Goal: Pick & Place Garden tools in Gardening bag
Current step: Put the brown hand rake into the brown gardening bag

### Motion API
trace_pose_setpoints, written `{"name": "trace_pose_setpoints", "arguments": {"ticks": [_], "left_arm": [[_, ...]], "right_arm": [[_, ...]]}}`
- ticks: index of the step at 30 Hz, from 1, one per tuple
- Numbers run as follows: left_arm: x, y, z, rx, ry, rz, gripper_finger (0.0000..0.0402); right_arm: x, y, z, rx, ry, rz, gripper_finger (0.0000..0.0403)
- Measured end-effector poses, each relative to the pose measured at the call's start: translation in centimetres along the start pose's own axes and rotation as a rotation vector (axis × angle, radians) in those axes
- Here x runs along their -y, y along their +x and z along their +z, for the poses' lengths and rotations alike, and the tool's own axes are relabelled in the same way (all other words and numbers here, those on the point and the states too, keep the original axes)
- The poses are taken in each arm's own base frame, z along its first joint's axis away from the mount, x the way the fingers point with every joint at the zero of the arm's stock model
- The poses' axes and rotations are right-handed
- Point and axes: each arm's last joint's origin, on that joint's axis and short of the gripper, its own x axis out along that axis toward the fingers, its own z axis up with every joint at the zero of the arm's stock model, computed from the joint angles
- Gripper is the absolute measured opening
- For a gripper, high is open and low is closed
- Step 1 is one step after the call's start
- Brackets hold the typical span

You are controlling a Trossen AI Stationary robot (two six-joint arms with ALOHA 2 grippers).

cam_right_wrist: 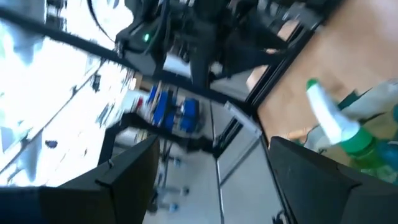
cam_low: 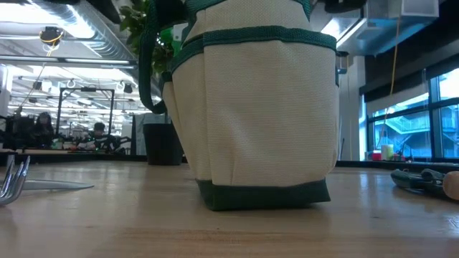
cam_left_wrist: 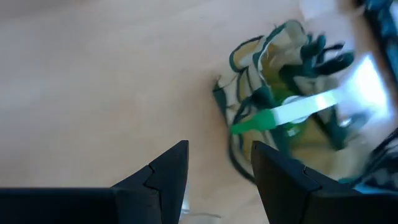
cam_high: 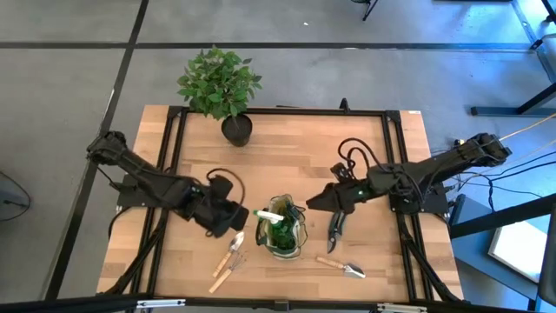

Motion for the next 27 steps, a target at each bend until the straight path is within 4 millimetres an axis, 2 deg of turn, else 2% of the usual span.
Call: {"name": "trace_pose_setpoints", "arguments": {"ticks": [6,12,17,23,27], "left_arm": [[0.2,-0.7,-2.1,-0.014,-0.179,-0.038,0.0169],[1.2,-0.2,-5.9,-0.077,-0.178,-0.090,0.0169],[2.4,0.9,-9.1,-0.145,-0.173,-0.142,0.0169],[3.3,3.0,-13.2,-0.227,-0.312,-0.145,0.0168],[3.6,3.9,-15.2,-0.262,-0.358,-0.166,0.0168]], "right_arm": [[-0.1,0.0,-0.2,-0.095,-0.087,0.041,0.0307],[-0.1,0.0,-0.3,-0.147,-0.116,0.067,0.0307],[-0.2,-0.1,-0.4,-0.175,-0.107,0.080,0.0307],[-0.1,0.0,-0.4,-0.173,-0.108,0.078,0.0307],[-0.1,0.0,-0.3,-0.169,-0.107,0.075,0.0307]]}}
